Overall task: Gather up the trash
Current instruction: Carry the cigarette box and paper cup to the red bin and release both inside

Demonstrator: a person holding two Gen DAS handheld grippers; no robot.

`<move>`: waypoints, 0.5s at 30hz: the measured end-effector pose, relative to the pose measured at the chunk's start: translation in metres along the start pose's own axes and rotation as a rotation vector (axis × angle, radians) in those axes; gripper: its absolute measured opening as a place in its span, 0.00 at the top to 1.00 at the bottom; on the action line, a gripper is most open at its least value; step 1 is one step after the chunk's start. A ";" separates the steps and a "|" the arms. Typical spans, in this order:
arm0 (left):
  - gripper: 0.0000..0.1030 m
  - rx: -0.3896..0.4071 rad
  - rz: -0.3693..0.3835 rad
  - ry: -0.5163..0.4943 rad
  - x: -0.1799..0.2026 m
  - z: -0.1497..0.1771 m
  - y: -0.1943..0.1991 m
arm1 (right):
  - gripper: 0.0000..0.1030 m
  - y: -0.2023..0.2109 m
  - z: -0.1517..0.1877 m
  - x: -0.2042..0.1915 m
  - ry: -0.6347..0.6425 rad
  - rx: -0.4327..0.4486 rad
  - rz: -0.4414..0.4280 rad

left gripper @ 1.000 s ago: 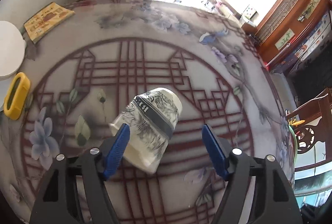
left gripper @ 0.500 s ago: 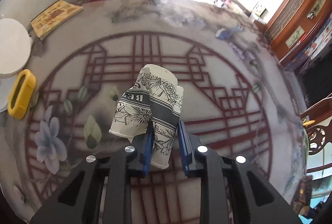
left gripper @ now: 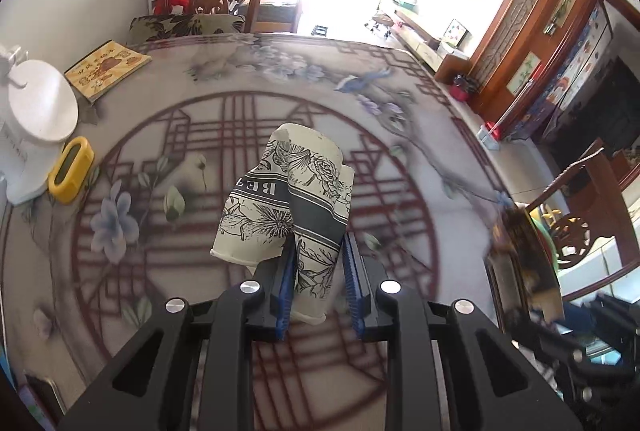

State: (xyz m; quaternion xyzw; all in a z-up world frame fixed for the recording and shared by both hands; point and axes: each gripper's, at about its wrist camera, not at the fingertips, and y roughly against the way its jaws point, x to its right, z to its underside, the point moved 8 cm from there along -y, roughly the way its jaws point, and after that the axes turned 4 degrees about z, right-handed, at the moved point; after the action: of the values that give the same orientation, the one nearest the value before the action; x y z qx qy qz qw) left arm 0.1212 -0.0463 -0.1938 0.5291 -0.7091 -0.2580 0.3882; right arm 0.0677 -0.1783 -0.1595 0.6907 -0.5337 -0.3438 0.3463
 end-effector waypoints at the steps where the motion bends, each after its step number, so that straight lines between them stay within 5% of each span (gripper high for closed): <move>1: 0.80 0.002 -0.005 -0.010 0.003 0.003 0.004 | 0.70 0.004 -0.001 0.000 0.000 0.010 -0.001; 15: 0.80 0.022 0.045 -0.037 0.063 0.016 0.021 | 0.70 0.049 -0.006 0.041 -0.056 0.114 0.017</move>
State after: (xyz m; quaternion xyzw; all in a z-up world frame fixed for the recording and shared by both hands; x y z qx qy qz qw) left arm 0.0879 -0.1007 -0.1686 0.5126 -0.7306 -0.2510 0.3748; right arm 0.0565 -0.2273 -0.1187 0.6948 -0.5677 -0.3293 0.2942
